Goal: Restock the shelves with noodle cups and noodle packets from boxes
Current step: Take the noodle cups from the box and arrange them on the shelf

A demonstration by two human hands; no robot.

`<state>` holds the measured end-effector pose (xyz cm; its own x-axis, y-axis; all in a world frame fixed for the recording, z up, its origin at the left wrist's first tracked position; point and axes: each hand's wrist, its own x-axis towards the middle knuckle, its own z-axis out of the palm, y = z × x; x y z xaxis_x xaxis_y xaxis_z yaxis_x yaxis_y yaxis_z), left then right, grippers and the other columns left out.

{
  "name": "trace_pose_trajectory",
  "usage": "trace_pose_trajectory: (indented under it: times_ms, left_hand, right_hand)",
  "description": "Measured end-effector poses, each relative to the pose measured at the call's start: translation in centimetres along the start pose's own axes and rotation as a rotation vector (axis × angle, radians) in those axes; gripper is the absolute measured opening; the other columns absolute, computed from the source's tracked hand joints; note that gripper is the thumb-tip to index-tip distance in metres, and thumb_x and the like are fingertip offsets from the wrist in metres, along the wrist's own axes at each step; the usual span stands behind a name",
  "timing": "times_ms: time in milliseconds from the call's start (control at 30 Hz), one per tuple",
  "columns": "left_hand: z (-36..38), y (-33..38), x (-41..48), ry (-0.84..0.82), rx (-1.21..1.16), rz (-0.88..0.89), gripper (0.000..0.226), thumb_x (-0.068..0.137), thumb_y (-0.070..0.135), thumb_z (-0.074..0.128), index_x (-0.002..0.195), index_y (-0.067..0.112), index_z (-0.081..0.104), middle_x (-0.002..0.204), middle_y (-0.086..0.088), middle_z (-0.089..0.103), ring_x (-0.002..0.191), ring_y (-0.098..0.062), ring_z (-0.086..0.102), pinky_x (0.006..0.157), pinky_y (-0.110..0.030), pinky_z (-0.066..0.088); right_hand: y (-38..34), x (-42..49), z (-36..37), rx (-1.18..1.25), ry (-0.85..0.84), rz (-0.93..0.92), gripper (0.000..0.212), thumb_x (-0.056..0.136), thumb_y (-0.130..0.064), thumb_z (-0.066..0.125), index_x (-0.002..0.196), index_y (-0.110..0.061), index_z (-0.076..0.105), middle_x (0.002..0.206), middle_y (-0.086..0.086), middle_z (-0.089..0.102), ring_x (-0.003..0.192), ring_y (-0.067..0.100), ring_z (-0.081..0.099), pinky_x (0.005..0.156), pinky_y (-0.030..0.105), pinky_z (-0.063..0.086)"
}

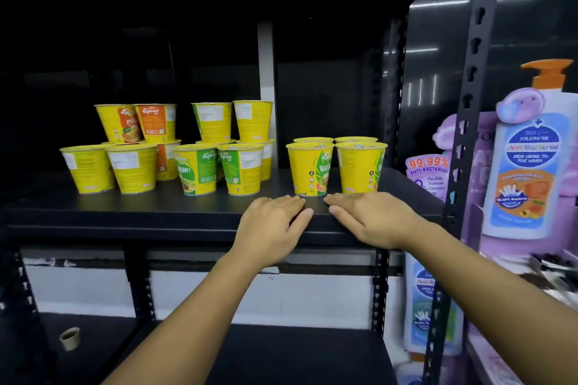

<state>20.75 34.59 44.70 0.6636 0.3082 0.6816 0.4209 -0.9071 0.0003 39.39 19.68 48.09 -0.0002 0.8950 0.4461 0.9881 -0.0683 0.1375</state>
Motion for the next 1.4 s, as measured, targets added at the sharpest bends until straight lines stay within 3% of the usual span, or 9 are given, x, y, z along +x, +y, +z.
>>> trace_pose_trajectory:
  times_ms: [67, 200, 267, 400, 600, 800, 1000, 1233, 1400]
  left_hand:
    - [0.0, -0.2, -1.0, 0.012, -0.055, 0.001, 0.053, 0.103, 0.053, 0.037, 0.136, 0.022, 0.065, 0.14, 0.004, 0.065, 0.135, -0.015, 0.054, 0.109, -0.039, 0.037]
    - [-0.5, -0.2, -3.9, 0.051, -0.241, 0.032, 0.054, 0.103, 0.047, 0.046, 0.146, 0.016, 0.058, 0.152, 0.005, 0.054, 0.147, -0.009, 0.039, 0.126, -0.03, 0.016]
    - [-0.7, -0.1, -6.1, 0.081, -0.355, 0.043, 0.051, 0.103, 0.041, 0.052, 0.146, 0.014, 0.057, 0.153, 0.01, 0.048, 0.149, -0.003, 0.033, 0.127, -0.027, 0.017]
    - [-0.2, -0.3, -12.3, 0.012, -0.503, -0.018, 0.049, 0.102, 0.04, 0.057, 0.147, 0.022, 0.057, 0.152, 0.021, 0.042, 0.147, 0.007, 0.031, 0.12, -0.015, 0.025]
    - [4.4, -2.3, -25.6, -0.264, -0.575, -0.163, 0.052, 0.101, 0.054, 0.05, 0.146, 0.03, 0.057, 0.149, 0.025, 0.044, 0.144, 0.009, 0.034, 0.121, -0.016, 0.024]
    - [10.3, -2.1, -40.5, -0.654, -0.65, -0.326, 0.051, 0.102, 0.047, 0.055, 0.147, 0.024, 0.056, 0.151, 0.014, 0.048, 0.144, -0.003, 0.037, 0.121, -0.022, 0.026]
    - [15.4, -1.1, -51.5, -1.063, -0.671, -0.531, 0.069, 0.089, 0.061, 0.042, 0.137, 0.017, 0.066, 0.139, -0.001, 0.064, 0.128, -0.019, 0.059, 0.1, -0.013, 0.036]
    - [22.9, -2.1, -58.7, -1.25, -0.585, -0.63, 0.06, 0.099, 0.049, 0.045, 0.146, 0.014, 0.056, 0.146, -0.009, 0.059, 0.132, -0.025, 0.056, 0.101, -0.025, 0.04]
    - [30.7, -3.9, -64.1, -1.275, -0.542, -0.67, 0.053, 0.104, 0.043, 0.053, 0.151, 0.018, 0.05, 0.154, -0.005, 0.05, 0.138, -0.024, 0.051, 0.104, -0.03, 0.043]
  right_hand:
    - [-1.1, -1.1, 1.0, -0.018, 0.12, 0.033, 0.046, 0.107, -0.046, 0.03, 0.138, -0.025, 0.057, 0.137, -0.006, 0.064, 0.124, 0.018, 0.06, 0.093, 0.04, 0.053]
    - [-3.3, -3.4, 3.3, 0.138, 0.298, 0.095, 0.049, 0.103, -0.042, 0.04, 0.142, -0.019, 0.059, 0.143, -0.003, 0.062, 0.138, 0.017, 0.051, 0.116, 0.037, 0.037]
    - [-5.1, -4.6, 3.9, 0.216, 0.35, 0.104, 0.049, 0.105, -0.04, 0.041, 0.145, -0.016, 0.057, 0.148, -0.004, 0.056, 0.145, 0.012, 0.042, 0.124, 0.034, 0.025]
    - [-9.7, -8.0, 6.0, 0.362, 0.383, 0.134, 0.047, 0.105, -0.036, 0.048, 0.147, -0.015, 0.055, 0.151, -0.005, 0.053, 0.148, 0.008, 0.037, 0.125, 0.033, 0.024]
    - [-17.8, -15.6, 15.1, 0.48, 0.118, 0.229, 0.049, 0.105, -0.045, 0.046, 0.146, -0.02, 0.056, 0.146, -0.016, 0.051, 0.145, 0.003, 0.038, 0.122, 0.024, 0.024]
    - [-26.9, -26.1, 26.2, 0.656, -0.218, 0.428, 0.049, 0.104, -0.05, 0.045, 0.138, -0.02, 0.064, 0.137, -0.007, 0.064, 0.13, 0.01, 0.054, 0.11, 0.027, 0.042]
    - [-33.0, -33.3, 34.2, 0.734, -0.643, 0.573, 0.04, 0.104, -0.045, 0.049, 0.136, -0.027, 0.064, 0.133, -0.006, 0.066, 0.122, 0.014, 0.059, 0.097, 0.023, 0.044]
    - [-33.9, -37.5, 44.3, 0.731, -1.014, 0.693, 0.048, 0.105, -0.047, 0.046, 0.151, -0.033, 0.047, 0.15, -0.001, 0.054, 0.135, 0.02, 0.051, 0.107, 0.033, 0.041]
    - [-33.9, -39.2, 53.5, 0.814, -1.091, 0.89, 0.053, 0.104, -0.049, 0.048, 0.154, -0.032, 0.044, 0.15, 0.005, 0.054, 0.133, 0.023, 0.054, 0.109, 0.032, 0.041]
